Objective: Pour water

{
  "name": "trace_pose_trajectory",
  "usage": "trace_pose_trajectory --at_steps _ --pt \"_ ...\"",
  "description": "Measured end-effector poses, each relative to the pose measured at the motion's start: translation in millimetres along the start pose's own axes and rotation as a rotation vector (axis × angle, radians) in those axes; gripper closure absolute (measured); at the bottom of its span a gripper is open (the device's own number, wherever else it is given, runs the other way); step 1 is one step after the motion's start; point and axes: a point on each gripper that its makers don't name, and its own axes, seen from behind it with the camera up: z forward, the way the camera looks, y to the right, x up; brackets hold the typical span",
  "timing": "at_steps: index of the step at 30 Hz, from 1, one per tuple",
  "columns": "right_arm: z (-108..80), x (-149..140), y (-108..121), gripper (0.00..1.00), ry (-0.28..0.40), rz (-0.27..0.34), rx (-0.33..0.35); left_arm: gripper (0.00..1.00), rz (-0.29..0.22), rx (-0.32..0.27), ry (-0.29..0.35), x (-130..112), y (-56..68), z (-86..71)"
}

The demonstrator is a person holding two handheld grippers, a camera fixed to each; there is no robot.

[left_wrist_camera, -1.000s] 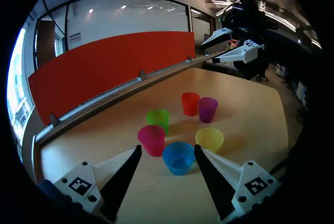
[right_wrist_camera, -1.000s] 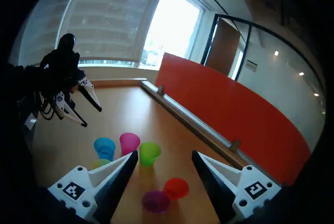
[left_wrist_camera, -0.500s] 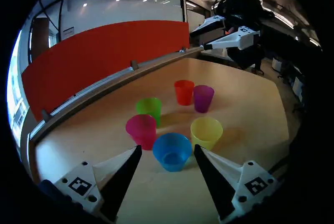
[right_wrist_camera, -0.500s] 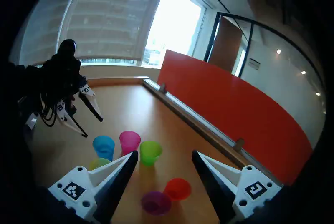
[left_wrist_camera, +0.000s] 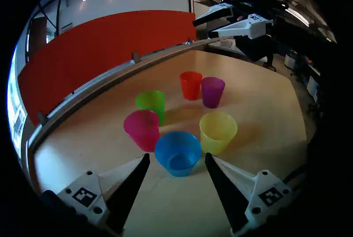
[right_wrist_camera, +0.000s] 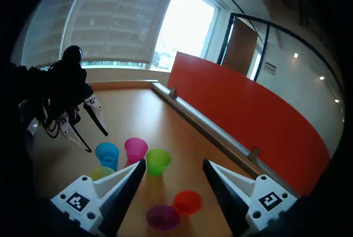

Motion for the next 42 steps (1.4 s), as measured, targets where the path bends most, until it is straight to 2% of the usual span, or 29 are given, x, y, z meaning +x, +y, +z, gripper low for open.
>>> trace_pose_trajectory --at_steps 23,42 --pt "11.0 -9 3 0.0 -0.007 -0.008 0.011 0.07 0.023 -0.02 -0.041 -9 0.3 29.4" --pt "19.6 -11 5 0.0 -0.011 -0.007 0.017 0.07 0.022 -0.033 -0.047 -11 -0.8 44.3"
